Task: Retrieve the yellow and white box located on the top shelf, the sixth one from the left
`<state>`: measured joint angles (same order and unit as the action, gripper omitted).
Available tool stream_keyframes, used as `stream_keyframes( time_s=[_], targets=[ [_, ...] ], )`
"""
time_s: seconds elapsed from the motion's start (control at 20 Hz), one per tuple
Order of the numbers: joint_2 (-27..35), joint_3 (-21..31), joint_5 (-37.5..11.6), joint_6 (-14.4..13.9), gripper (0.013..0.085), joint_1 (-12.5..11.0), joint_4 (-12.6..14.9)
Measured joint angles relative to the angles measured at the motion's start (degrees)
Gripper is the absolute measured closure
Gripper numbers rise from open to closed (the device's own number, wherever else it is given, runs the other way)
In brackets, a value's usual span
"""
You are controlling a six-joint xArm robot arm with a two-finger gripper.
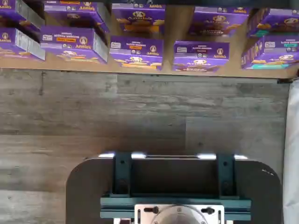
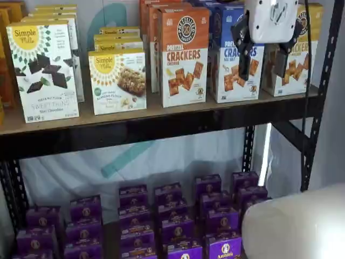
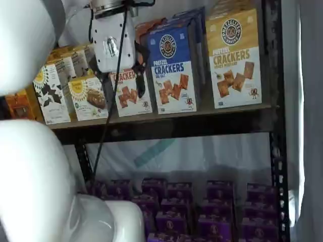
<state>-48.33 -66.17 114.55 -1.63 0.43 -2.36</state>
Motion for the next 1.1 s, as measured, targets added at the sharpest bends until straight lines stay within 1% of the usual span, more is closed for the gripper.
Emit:
stream_keyframes(
  time_s=[0.1,0.15,0.3,0.4,0.5,0.6,0.65,0.7,0.85,0.9,1.1],
  targets=[
    [1.0,-0.8,1.6,0.7,0.0130,-1.6,-1.7],
    [1.1,-0.9,1.8,0.9,0.0130,-1.9,-2.1],
    [1.1,-1.0,1.8,1.0,0.0130,-1.8,-1.9],
    [1.0,-0.8,1.2,0.9,0.0130,-1.3,-0.8],
    [0.8,-0.6,-0.1,1.6,0.0130,-1.5,0.2],
    [0.6,-0.4,-1.7,2.4,0.0130,-1.6,2.2],
    [0.6,-0.2,-2.7,2.8,0.0130,-1.3,3.8],
    [0.5,0.1,-4.0,3.7,0.0130,-2.0,4.8],
    [0.7,0.5,-6.7,6.8,0.0130,-5.5,4.4],
    [1.0,0.6,-8.4,8.7,0.0130,-7.5,4.6],
    [2.2,0.7,-13.6,14.1,0.0130,-13.2,4.9]
  ],
)
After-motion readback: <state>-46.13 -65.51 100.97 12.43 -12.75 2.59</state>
